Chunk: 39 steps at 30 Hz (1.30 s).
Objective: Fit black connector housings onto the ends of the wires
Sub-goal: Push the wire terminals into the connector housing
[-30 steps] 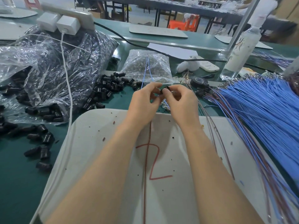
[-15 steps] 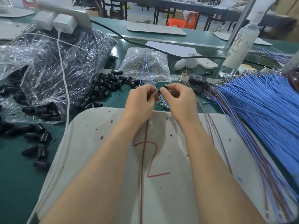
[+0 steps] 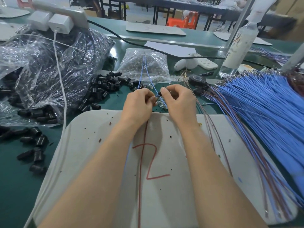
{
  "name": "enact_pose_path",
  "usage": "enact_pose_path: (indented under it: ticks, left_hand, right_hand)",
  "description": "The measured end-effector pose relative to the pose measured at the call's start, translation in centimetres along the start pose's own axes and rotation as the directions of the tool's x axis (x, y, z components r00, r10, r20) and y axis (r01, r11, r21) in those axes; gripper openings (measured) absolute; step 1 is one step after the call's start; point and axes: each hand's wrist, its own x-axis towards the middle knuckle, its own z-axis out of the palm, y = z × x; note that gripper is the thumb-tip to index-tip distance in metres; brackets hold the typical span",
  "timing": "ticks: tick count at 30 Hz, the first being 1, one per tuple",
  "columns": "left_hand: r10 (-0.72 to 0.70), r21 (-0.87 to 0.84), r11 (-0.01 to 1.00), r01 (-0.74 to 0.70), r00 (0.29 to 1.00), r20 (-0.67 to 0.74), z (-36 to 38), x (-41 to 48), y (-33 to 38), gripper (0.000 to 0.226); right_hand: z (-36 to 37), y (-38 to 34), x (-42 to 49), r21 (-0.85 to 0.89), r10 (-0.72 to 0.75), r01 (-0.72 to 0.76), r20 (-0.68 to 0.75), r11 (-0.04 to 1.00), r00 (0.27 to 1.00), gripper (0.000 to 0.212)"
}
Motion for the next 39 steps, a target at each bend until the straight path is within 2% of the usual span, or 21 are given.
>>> enact_pose_path:
  ticks: [4, 9, 13, 17, 19, 21, 23, 26, 30, 34, 36, 39]
  left_hand:
    - [0.037, -0.039, 0.999, -0.036, 0.999, 0.019, -0.2, -0.1, 0.2, 0.011]
    - [0.053, -0.057, 0.997, -0.049, 0.996, 0.071, -0.1, -0.2, 0.3, 0.012]
    - [0.057, -0.028, 0.998, -0.057, 0.998, 0.02, 0.0, -0.3, 0.4, 0.009]
    - [0.146, -0.064, 0.987, -0.146, 0.989, -0.004, -0.2, -0.4, 1.0, 0.027]
    - [0.183, -0.034, 0.983, -0.183, 0.983, -0.005, -0.3, -0.4, 1.1, 0.025]
    - [0.167, -0.042, 0.985, -0.169, 0.985, -0.049, -0.3, -0.4, 1.1, 0.014]
    - [0.114, -0.1, 0.987, -0.125, 0.988, -0.109, -0.4, -0.3, 0.8, 0.01]
    - [0.042, -0.221, 0.972, -0.078, 0.986, -0.161, -0.7, -0.1, 0.4, 0.013]
    - [0.014, -0.297, 0.953, -0.051, 0.992, -0.125, -0.6, 0.0, 0.1, 0.016]
    - [0.001, -0.309, 0.951, -0.031, 0.995, -0.096, -0.6, 0.0, -0.2, 0.013]
    - [-0.008, -0.32, 0.947, -0.021, 0.996, -0.088, -0.7, 0.1, -0.2, 0.013]
    - [-0.007, -0.325, 0.945, -0.021, 0.996, -0.084, -0.6, 0.2, -0.2, 0.015]
  right_hand:
    - [0.1, 0.4, 0.4, 0.065, 0.063, -0.074, 0.154, 0.995, 0.986, 0.027]
    - [-0.2, 0.8, 0.6, 0.031, 0.06, -0.062, 0.082, 0.998, 0.995, 0.028]
    - [-0.3, 0.6, 0.5, 0.05, 0.083, -0.086, 0.044, 0.995, 0.996, 0.028]
    - [-0.4, 0.4, 0.4, -0.005, 0.066, -0.066, 0.113, 0.998, 0.991, 0.038]
    - [-0.6, 0.0, 0.3, -0.022, 0.056, -0.052, 0.188, 0.998, 0.981, 0.043]
    - [-1.0, -0.3, 0.4, -0.05, 0.058, -0.048, 0.223, 0.998, 0.973, 0.044]
    - [-1.6, -0.1, 0.9, -0.071, 0.062, -0.052, 0.156, 0.996, 0.986, 0.039]
    - [-2.2, 0.8, 1.4, -0.234, 0.097, -0.078, 0.074, 0.969, 0.992, 0.024]
    - [-1.0, 1.5, 1.3, -0.339, 0.15, -0.108, 0.098, 0.934, 0.984, 0.026]
    - [-0.2, 1.4, 1.8, -0.393, 0.098, -0.053, 0.096, 0.918, 0.991, 0.019]
    - [0.0, 1.2, 1.8, -0.389, 0.057, -0.003, 0.129, 0.921, 0.99, 0.021]
    - [0.7, 1.2, 1.8, -0.453, 0.022, 0.104, 0.264, 0.885, 0.964, 0.02]
